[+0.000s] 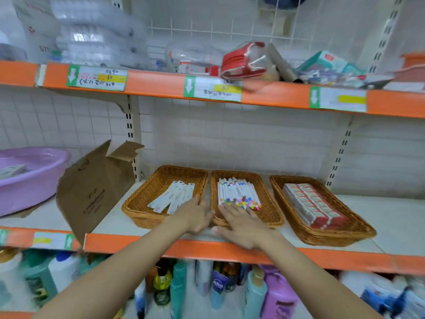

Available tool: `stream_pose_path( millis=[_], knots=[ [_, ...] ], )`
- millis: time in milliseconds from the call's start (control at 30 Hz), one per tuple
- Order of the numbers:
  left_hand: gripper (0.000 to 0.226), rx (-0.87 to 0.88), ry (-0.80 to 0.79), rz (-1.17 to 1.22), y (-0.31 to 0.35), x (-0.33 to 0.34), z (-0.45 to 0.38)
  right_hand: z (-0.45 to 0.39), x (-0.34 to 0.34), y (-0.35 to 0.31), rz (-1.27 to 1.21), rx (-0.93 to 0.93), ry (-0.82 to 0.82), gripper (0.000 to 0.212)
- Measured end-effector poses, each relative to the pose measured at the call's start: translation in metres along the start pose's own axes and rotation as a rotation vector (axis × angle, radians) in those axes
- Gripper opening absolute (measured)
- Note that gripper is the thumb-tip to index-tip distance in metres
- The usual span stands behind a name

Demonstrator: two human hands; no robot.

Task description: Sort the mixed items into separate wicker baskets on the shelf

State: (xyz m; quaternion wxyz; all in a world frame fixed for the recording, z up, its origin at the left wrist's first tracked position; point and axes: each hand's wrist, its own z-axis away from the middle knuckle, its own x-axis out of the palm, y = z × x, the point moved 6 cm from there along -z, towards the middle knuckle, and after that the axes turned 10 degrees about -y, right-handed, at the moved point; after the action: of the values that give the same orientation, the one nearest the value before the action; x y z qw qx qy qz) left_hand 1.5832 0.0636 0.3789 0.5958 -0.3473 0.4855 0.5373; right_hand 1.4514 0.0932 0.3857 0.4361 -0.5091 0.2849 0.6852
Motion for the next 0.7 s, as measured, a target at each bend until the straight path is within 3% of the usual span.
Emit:
stream_pose_path(
  millis=[333,700],
  knots=[
    [0.072,-0.030,-0.010,-0.087,0.109,0.031,0.042,0.098,0.042,0.067,-0.058,0.115,0.019,0.076],
    [0.071,0.180,-0.023,-0.073,0.219,0.006,0.004,0.140,0.039,0.163,-0.142,0.305,0.034,0.078]
  ],
)
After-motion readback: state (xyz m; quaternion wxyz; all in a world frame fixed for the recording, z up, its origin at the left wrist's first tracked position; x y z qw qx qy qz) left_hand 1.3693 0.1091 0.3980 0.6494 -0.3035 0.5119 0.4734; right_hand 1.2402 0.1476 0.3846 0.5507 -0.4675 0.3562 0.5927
